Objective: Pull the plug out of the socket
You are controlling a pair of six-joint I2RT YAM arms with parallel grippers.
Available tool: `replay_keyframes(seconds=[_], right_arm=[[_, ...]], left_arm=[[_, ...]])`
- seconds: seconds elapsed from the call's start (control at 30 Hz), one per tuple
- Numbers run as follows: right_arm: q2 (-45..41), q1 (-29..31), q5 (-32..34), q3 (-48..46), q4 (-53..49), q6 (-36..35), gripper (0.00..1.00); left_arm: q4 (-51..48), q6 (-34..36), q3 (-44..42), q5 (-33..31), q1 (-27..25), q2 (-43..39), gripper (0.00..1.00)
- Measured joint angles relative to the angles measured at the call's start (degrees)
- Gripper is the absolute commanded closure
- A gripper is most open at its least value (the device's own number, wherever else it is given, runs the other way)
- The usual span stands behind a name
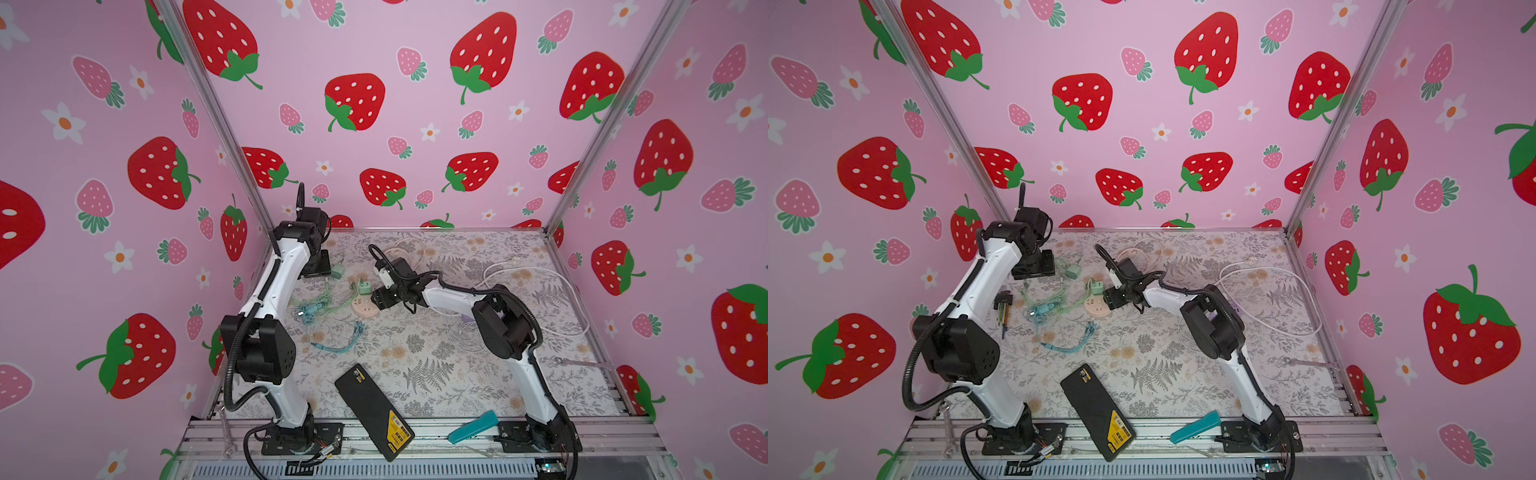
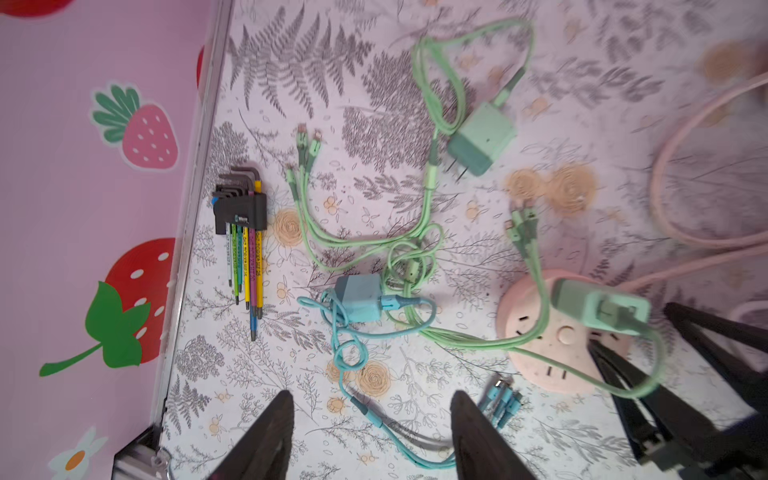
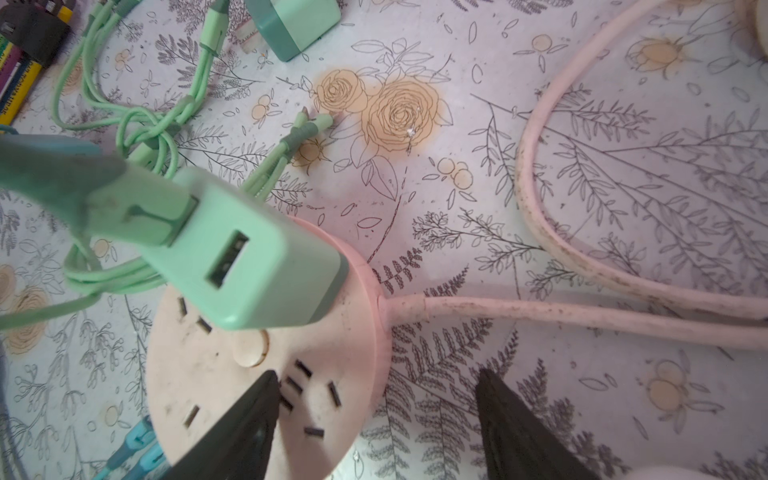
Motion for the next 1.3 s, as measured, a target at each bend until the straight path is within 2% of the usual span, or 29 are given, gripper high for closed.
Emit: replay_keyframes(seconds=[0.13, 0.3, 0.47, 0.57, 0.83, 1.13, 1.3], right_arm=[[0.0, 0.0, 0.0, 0.0, 0.0, 0.0, 0.24], [-0.1, 0.0, 0.2, -0.1, 0.1, 0.0, 0.24], [-0.6, 0.2, 0.8, -1.2, 1.4, 0.0, 0.24], [-0.8, 0.3, 1.1, -1.6, 1.8, 0.0, 0.24], [-2.0, 0.3, 2.2, -3.5, 3.5, -0.3, 0.22], [-2.5, -0.3, 1.2, -3.7, 3.1, -2.4, 0.15], [-6.3, -0.7, 1.6, -7.6, 1.2, -3.5, 0.13]], left_arm=[[6.8, 1.3, -4.8, 5.6, -0.6, -5.3, 0.38], [17.7, 3.2, -15.5, 16.2, -0.7, -11.0, 0.37], [26.8, 6.2, -22.1, 24.3, -1.4, -10.3, 0.39], [31.5, 8.7, -25.6, 27.1, -1.6, -9.6, 0.36], [40.6, 13.3, -32.3, 31.3, -1.6, -8.3, 0.33], [42.1, 14.9, -32.6, 30.8, -1.6, -8.0, 0.33], [42.4, 17.5, -33.3, 29.5, -2.0, -8.3, 0.32]])
